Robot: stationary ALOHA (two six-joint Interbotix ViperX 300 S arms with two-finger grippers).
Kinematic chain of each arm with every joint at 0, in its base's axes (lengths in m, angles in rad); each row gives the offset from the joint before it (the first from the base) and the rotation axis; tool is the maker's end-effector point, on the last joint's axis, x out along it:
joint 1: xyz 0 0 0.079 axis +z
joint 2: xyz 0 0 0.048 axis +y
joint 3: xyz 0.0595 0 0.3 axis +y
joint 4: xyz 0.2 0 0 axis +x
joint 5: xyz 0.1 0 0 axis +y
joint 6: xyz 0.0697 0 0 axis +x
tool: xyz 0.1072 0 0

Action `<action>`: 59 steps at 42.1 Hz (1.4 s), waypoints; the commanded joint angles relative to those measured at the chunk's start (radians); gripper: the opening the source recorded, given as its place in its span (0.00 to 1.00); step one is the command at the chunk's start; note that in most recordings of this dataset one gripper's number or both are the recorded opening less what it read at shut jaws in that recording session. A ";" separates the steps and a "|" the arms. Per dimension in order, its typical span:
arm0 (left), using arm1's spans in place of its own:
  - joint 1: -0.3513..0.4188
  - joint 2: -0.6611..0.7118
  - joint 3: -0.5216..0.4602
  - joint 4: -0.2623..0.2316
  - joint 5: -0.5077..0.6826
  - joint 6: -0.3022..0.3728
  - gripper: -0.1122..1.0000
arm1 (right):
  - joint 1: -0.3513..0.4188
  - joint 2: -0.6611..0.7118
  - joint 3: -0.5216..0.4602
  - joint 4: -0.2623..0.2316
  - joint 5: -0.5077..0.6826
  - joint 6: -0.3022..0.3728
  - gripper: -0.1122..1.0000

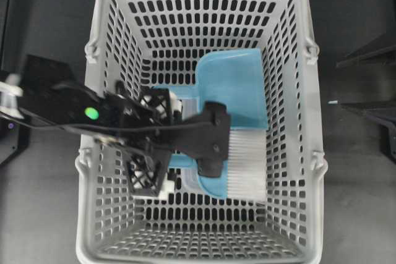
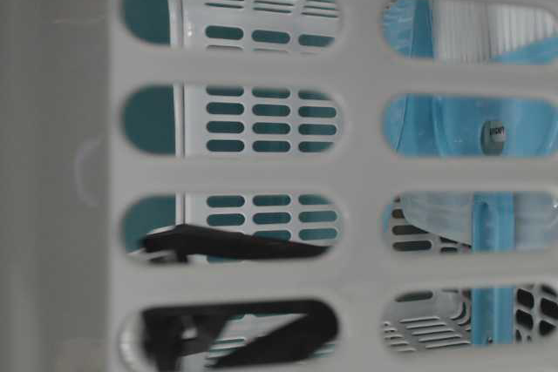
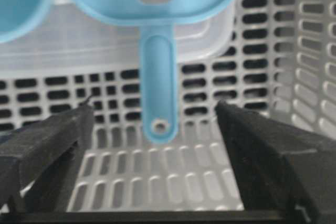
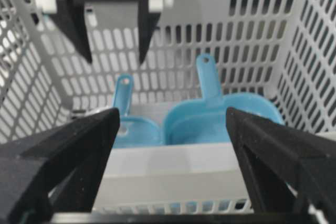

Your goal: Pick up the hand brush from the shopping basket with the left arm.

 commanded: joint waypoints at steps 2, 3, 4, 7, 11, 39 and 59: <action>-0.003 0.026 0.003 0.003 -0.012 -0.008 0.91 | 0.000 0.003 -0.005 -0.002 -0.012 0.003 0.80; -0.003 0.031 0.006 0.003 -0.017 -0.008 0.91 | 0.000 0.002 -0.003 -0.002 -0.012 0.003 0.80; -0.003 0.037 0.011 0.003 -0.025 -0.009 0.91 | 0.000 0.000 0.000 -0.002 -0.015 0.003 0.80; -0.005 0.049 0.023 0.003 -0.044 -0.011 0.91 | 0.000 -0.003 0.005 -0.002 -0.021 0.003 0.80; -0.005 0.069 0.048 0.003 -0.078 -0.011 0.91 | 0.000 -0.014 0.011 -0.002 -0.037 0.003 0.80; -0.003 0.143 0.152 0.003 -0.224 -0.002 0.91 | 0.012 -0.054 0.067 0.005 -0.084 0.044 0.80; -0.011 0.141 0.153 0.003 -0.255 0.005 0.57 | 0.020 -0.055 0.087 0.003 -0.110 0.044 0.80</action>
